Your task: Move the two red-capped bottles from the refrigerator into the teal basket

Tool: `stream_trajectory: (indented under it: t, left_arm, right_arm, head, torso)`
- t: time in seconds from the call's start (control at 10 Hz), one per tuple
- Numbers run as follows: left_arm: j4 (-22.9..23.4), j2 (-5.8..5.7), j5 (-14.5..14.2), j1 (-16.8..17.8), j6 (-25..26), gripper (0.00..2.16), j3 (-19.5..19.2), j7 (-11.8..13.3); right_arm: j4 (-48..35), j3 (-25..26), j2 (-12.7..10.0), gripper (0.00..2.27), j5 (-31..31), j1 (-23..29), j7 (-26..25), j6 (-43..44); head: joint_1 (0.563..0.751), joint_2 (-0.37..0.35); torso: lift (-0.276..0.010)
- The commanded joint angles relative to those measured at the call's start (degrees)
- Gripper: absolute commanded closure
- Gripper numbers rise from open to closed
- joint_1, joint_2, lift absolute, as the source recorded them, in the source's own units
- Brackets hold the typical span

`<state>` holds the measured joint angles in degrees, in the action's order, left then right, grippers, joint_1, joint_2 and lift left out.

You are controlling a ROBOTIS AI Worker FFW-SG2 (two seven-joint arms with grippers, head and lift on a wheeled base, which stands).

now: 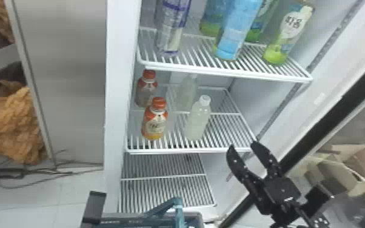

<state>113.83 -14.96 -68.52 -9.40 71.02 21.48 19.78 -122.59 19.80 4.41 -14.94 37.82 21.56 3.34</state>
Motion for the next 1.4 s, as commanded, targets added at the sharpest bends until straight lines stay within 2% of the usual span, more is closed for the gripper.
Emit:
stream_trajectory:
  t: [0.0,0.1,0.3,0.4,0.7,1.0,1.3]
  left_arm:
    - [0.0,0.02,-0.03,-0.15,-0.43,1.13,0.0,0.0]
    - [0.0,0.02,-0.26,-0.58,-0.29,1.13,-0.23,0.08]
    - [0.0,0.02,0.08,-0.72,-0.15,1.13,-0.34,0.08]
    - [0.0,0.02,1.57,-0.72,0.27,1.13,-0.46,0.0]
    - [0.0,-0.07,1.45,-1.28,0.13,1.13,-0.69,0.08]
    - [0.0,0.2,0.88,-1.98,0.13,1.13,-1.37,0.0]
    - [0.0,0.28,0.31,-2.12,-0.15,1.13,-1.6,0.0]
  right_arm:
    - [4.39,-1.63,0.08,0.48,-0.49,-1.97,-2.31,7.35]
    - [6.22,-4.14,0.16,0.48,-0.6,-2.67,-5.57,10.73]
    - [6.5,-8.49,0.6,0.48,-0.37,-3.23,-9.08,10.87]
    - [6.64,-8.71,0.69,0.48,-0.6,-3.79,-9.52,10.87]
    - [3.13,-9.63,1.13,0.48,0.88,-2.95,-12.25,5.53]
    - [2.99,-9.63,1.22,0.47,3.05,-2.81,-15.67,5.1]
    - [3.97,-11.11,1.83,0.47,2.94,-3.09,-16.11,5.67]
  head:
    - [0.695,-0.35]
    - [0.695,-0.35]
    - [0.695,-0.35]
    - [0.695,-0.35]
    - [0.695,-0.35]
    - [0.695,-0.35]
    - [0.695,-0.35]
  torso:
    - [-0.228]
    - [-0.228]
    - [-0.228]
    - [-0.228]
    - [-0.228]
    - [-0.228]
    - [-0.228]
